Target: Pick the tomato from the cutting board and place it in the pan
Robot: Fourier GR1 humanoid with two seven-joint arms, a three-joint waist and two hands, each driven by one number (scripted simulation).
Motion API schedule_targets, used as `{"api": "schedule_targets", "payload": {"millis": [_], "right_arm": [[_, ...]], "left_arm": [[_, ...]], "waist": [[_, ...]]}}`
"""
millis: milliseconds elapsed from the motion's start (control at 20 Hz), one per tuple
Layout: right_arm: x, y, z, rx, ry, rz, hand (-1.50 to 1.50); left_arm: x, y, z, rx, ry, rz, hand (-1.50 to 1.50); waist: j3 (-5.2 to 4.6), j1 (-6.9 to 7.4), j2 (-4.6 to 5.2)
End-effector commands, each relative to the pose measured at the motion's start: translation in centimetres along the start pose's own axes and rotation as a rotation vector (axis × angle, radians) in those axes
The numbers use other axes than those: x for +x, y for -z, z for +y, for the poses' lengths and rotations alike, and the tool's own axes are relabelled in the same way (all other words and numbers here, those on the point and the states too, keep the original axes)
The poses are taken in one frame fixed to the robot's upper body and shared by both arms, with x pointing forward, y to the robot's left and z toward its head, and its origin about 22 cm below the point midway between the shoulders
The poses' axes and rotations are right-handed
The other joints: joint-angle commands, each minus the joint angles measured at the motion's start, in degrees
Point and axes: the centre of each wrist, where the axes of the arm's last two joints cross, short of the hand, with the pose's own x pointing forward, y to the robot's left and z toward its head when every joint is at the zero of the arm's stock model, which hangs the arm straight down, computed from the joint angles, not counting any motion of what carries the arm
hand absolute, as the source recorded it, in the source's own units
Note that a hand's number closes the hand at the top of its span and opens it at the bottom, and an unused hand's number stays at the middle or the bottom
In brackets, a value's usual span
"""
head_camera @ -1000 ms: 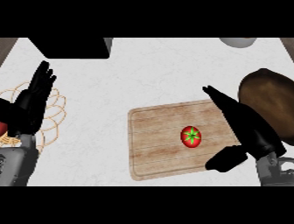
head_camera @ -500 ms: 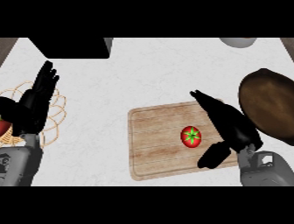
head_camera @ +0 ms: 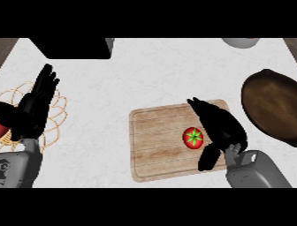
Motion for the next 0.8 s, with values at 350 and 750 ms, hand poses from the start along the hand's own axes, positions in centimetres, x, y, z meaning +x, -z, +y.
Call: {"api": "schedule_targets", "payload": {"millis": [350,750], "right_arm": [[-1.1,3.3,1.1,0.044,-0.035,0.030,-1.50],[0.4,4.0,2.0,0.097,-0.080,0.059,-1.50]], "left_arm": [[-0.1,1.0,-1.0,0.005,-0.002,0.004,0.00],[-0.2,0.8,2.3,-0.008,-0.003,-0.003,0.00]], "waist": [[0.00,-0.08,0.04],[-0.01,-0.04,0.02]]}}
